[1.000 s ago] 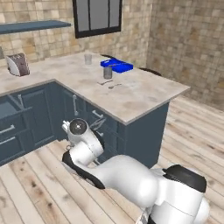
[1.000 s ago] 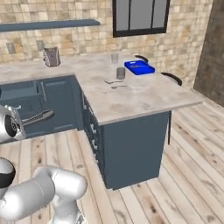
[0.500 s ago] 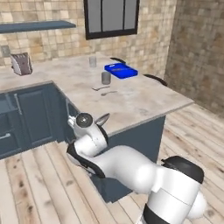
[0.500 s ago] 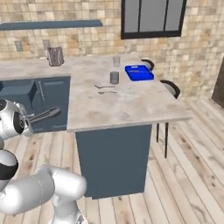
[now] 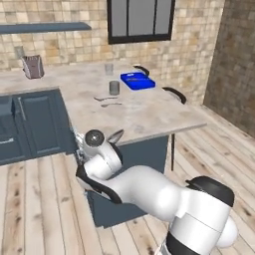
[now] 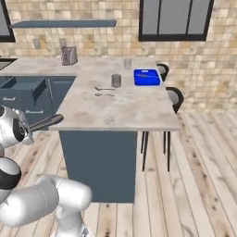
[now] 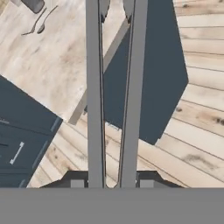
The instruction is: Take the tongs from the drawer on the left and place them on the dining counter next to the tray containing the kebab skewer.
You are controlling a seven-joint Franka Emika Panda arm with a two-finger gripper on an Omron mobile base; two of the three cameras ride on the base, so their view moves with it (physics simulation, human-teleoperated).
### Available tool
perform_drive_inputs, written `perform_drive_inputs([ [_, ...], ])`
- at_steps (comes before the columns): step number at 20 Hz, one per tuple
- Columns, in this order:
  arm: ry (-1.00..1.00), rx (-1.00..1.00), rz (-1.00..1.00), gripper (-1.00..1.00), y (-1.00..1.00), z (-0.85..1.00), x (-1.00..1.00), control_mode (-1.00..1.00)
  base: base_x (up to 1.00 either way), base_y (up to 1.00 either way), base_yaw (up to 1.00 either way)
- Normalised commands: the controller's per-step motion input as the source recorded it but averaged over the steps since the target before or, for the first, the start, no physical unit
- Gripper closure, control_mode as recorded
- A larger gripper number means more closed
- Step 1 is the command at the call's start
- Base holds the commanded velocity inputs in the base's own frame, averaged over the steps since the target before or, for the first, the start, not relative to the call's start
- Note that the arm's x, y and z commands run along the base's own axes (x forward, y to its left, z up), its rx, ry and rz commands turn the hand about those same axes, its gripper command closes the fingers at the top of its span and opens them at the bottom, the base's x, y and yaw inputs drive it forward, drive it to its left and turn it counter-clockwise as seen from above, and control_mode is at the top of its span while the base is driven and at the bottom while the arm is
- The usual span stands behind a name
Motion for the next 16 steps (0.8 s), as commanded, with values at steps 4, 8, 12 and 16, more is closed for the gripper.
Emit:
perform_drive_inputs([
  [4,0.0,0.0,0.0,1.0,0.0,0.0,0.0,1.0,-0.6,-1.0,0.34],
  [8,0.0,0.0,0.0,1.0,0.0,0.0,0.0,1.0,-0.35,-1.0,0.36],
  [12,0.0,0.0,0.0,1.0,0.0,0.0,0.0,1.0,0.07,-1.0,0.35],
  [16,0.0,0.0,0.0,1.0,0.0,0.0,0.0,1.0,0.52,-1.0,0.28],
])
